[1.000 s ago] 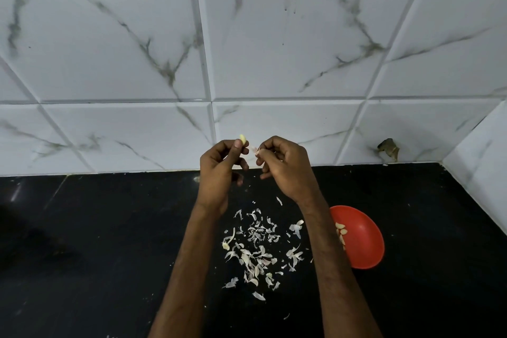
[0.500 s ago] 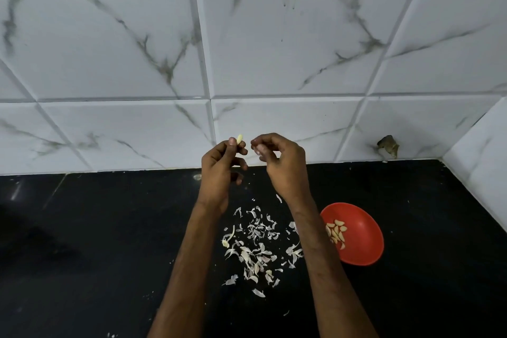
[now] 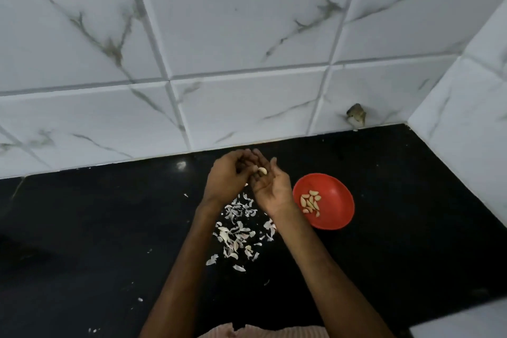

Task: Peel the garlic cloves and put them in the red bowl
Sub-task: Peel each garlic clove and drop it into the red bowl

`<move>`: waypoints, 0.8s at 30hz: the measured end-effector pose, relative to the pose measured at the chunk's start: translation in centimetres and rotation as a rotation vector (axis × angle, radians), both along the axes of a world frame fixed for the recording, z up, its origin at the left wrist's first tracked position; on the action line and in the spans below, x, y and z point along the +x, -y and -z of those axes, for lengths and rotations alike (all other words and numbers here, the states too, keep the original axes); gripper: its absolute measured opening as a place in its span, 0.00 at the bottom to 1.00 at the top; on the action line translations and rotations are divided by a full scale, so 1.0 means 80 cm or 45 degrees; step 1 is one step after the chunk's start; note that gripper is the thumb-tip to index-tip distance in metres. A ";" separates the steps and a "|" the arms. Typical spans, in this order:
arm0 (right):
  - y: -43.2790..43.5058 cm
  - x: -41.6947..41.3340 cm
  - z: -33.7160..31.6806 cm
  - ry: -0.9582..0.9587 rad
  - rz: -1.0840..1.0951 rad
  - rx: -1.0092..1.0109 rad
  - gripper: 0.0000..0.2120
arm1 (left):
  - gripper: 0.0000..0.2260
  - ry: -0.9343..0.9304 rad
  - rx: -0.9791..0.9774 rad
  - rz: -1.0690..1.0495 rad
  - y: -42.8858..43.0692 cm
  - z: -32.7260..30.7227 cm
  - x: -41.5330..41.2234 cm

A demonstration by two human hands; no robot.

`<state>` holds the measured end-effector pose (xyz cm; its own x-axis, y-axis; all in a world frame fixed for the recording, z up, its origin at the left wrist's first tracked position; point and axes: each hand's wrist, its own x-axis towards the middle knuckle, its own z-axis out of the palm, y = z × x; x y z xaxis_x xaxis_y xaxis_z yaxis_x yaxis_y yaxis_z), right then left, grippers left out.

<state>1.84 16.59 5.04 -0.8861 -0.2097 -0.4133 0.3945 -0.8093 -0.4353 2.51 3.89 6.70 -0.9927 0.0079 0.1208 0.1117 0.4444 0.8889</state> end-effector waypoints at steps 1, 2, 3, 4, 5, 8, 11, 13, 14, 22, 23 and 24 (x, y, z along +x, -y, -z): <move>-0.018 0.002 0.014 0.059 0.059 0.025 0.22 | 0.07 0.010 0.044 0.015 -0.010 0.008 -0.001; -0.040 0.003 0.031 0.123 0.116 0.079 0.22 | 0.07 0.037 0.095 0.020 -0.021 0.018 -0.001; -0.062 0.003 0.047 0.173 0.156 0.154 0.23 | 0.06 0.073 0.126 0.017 -0.028 0.028 -0.001; -0.082 0.004 0.061 0.215 0.185 0.236 0.25 | 0.06 0.111 0.125 0.014 -0.032 0.040 0.000; -0.103 0.005 0.075 0.258 0.205 0.305 0.28 | 0.05 0.153 0.096 0.016 -0.035 0.054 0.002; -0.143 0.004 0.103 0.358 0.203 0.483 0.32 | 0.05 0.264 -0.010 -0.021 -0.027 0.094 0.009; -0.153 0.001 0.110 0.346 0.081 0.765 0.27 | 0.06 0.322 -0.076 -0.133 0.001 0.124 0.021; -0.146 0.002 0.116 0.199 -0.101 1.217 0.26 | 0.11 0.338 -0.135 -0.235 0.027 0.142 0.035; -0.142 0.002 0.124 0.059 -0.161 1.533 0.25 | 0.11 0.342 -0.193 -0.279 0.039 0.150 0.041; -0.021 0.070 0.166 -1.062 -0.956 1.875 0.18 | 0.17 0.529 -0.642 -0.083 0.061 0.207 0.094; -0.009 0.080 0.180 -1.153 -1.061 1.946 0.22 | 0.14 0.508 -0.611 -0.128 0.060 0.210 0.096; -0.003 0.086 0.196 -1.254 -1.111 2.028 0.25 | 0.11 0.484 -0.578 -0.171 0.060 0.212 0.097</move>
<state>8.74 16.79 -10.62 -0.7635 -0.6229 -0.1707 -0.3715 0.6398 -0.6728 10.30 -0.89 -10.29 -0.9615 -0.1527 -0.2284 -0.2597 0.7766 0.5740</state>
